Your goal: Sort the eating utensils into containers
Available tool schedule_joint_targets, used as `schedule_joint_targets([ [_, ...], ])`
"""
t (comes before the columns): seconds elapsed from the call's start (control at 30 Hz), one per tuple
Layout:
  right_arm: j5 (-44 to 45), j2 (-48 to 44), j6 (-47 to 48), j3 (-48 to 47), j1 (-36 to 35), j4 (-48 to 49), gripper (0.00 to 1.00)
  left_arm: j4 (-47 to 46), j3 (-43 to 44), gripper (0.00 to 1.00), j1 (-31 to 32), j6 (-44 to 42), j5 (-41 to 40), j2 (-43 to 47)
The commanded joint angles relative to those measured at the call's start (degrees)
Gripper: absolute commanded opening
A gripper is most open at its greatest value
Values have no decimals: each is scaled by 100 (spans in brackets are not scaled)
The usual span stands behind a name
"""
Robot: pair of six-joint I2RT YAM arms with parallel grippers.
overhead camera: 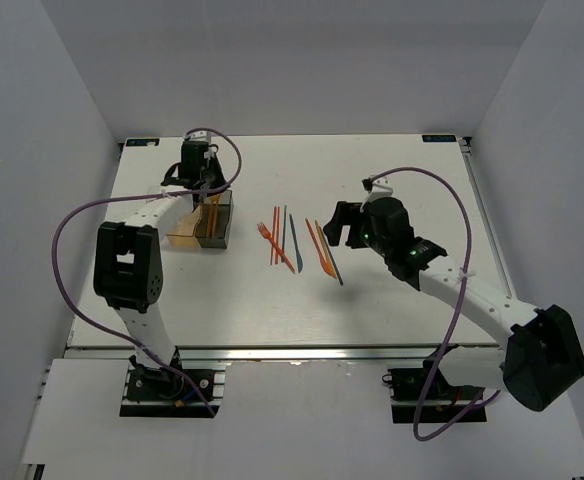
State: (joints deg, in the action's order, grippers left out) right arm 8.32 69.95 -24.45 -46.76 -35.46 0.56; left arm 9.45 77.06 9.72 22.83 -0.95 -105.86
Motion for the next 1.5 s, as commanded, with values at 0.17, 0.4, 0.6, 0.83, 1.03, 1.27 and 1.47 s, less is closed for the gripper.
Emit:
schedule_joint_targets([
  [0.17,-523,518,133,-254,13,471,89,215,29,16,66,-95,-467,-83],
  [0.4,-779,1248,352,-834,-145,288,89,241,-41,32,74,-42,-547,-49],
  [0.6,-673,1960,564,-1449,-444,32,89,302,29,46,74,2,-529,408],
  [0.83,-76,2900,1047,-2407,-979,-722,78,758,81,98,74,20,-906,1594],
  [1.03,74,3604,1337,-3084,-1366,-1084,58,1532,-58,98,66,-6,-1417,2578],
  [1.27,56,4245,1513,-3506,-1499,-1137,46,1463,-1016,98,39,-200,-1285,3607],
  [1.47,275,4860,1592,-4051,-1499,-1260,39,1454,-1500,98,13,-358,-1232,3994],
])
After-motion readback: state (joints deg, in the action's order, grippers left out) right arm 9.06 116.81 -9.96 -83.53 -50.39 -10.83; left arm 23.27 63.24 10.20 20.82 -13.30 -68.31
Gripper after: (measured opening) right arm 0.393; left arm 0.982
